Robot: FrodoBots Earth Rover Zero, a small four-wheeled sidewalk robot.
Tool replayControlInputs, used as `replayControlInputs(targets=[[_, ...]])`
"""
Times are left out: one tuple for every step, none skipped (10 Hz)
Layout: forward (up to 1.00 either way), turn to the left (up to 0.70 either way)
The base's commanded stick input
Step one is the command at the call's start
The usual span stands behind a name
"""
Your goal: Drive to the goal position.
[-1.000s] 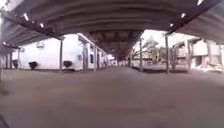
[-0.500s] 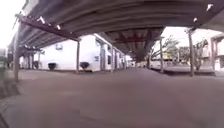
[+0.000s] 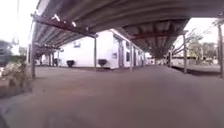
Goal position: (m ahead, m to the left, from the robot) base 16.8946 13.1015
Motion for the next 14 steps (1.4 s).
replayControlInputs(targets=[[0.85,0.0],[0.85,0.0],[0.85,0.0],[0.85,0.0],[0.85,0.0],[0.85,0.0],[0.85,0.0],[0.85,0.0],[0.85,0.0],[0.85,0.0],[0.85,0.0],[0.85,0.0],[0.85,0.0],[0.85,0.0]])
